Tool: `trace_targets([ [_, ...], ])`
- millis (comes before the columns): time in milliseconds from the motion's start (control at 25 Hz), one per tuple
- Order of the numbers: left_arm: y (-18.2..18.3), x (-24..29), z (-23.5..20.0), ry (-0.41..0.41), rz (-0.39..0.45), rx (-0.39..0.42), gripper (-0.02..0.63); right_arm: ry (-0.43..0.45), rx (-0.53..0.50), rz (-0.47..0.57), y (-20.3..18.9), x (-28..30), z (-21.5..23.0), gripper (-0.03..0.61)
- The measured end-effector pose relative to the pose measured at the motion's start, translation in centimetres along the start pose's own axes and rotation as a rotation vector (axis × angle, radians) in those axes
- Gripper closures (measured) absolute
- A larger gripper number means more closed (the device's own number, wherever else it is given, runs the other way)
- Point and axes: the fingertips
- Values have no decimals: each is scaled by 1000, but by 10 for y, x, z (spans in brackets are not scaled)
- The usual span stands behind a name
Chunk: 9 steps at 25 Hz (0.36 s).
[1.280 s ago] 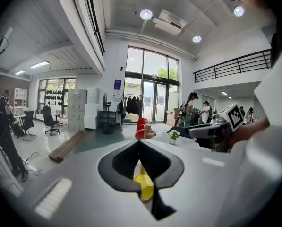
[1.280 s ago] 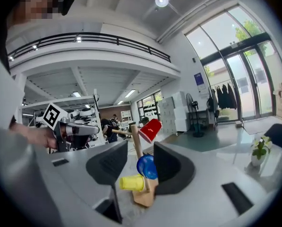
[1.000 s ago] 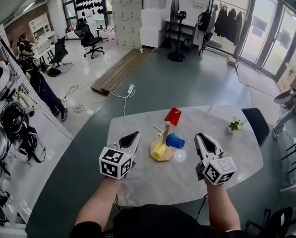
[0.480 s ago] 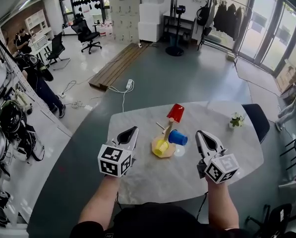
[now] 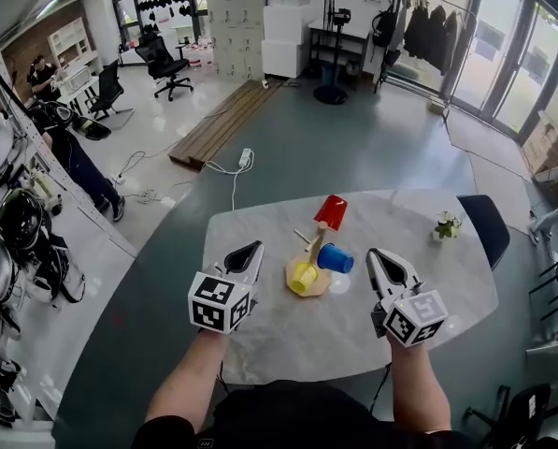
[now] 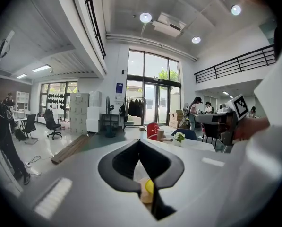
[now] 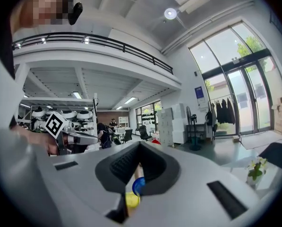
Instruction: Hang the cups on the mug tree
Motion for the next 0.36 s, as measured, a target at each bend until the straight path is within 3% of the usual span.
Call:
trace_targets([
  [360, 5, 0, 4, 1, 2, -1, 601, -9, -28, 2, 11, -5, 11, 568],
])
Point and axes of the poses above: the fingertips, and each gripper's own axes: x forward along the fingers, z to its right, y out of its top, and after that the axes turned 4 degrees about -x, right-handed
